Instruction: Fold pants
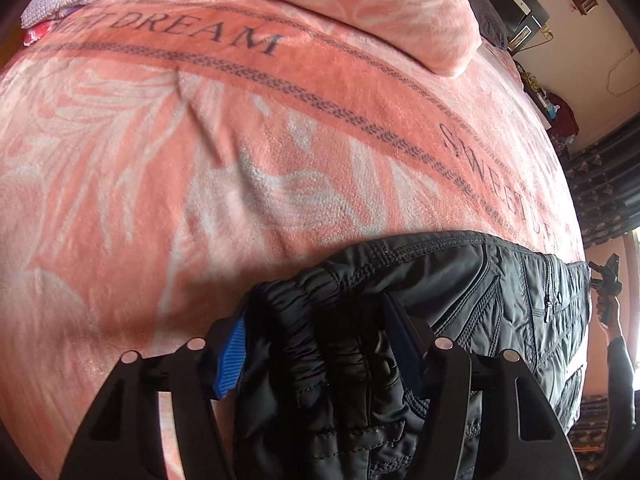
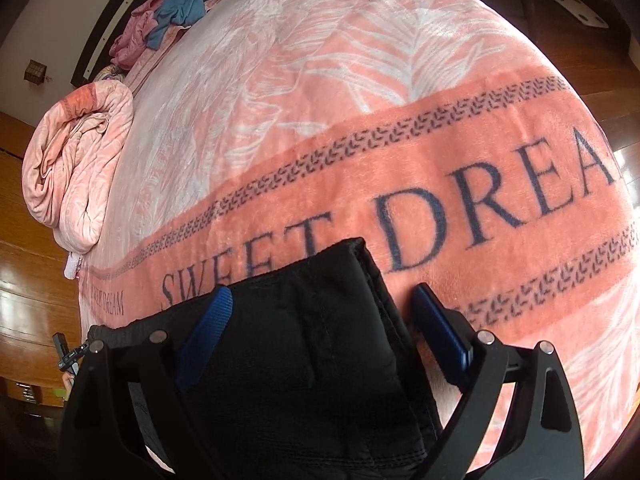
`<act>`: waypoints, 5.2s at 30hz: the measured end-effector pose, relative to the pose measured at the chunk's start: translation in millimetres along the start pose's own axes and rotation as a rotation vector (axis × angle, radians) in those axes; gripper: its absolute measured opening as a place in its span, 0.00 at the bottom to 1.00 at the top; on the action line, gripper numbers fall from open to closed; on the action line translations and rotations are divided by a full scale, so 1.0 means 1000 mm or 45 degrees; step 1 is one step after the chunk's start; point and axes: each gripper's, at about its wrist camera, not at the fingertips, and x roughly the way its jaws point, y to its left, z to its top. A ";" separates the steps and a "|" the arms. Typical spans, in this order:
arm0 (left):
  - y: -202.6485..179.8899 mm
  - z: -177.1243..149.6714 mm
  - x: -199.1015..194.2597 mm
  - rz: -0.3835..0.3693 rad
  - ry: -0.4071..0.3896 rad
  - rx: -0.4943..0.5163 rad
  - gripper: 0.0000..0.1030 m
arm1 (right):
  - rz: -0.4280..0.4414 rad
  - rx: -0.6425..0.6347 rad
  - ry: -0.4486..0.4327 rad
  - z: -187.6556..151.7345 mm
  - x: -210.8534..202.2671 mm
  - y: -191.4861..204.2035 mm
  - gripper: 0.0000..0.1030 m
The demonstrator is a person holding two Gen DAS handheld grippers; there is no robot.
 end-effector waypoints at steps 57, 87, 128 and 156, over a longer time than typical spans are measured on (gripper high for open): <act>-0.052 -0.164 -0.234 -0.068 -0.533 0.040 0.14 | -0.139 0.052 -0.577 -0.306 -0.287 0.043 0.05; -0.015 -0.293 -0.198 0.024 -0.460 0.143 0.21 | -0.166 0.046 -0.651 -0.454 -0.282 0.037 0.17; 0.009 -0.317 -0.140 0.129 -0.325 -0.272 0.24 | 0.160 0.722 -0.559 -0.507 -0.215 -0.045 0.04; 0.001 -0.326 -0.137 0.086 -0.364 -0.162 0.58 | 0.167 0.840 -0.694 -0.556 -0.233 -0.081 0.35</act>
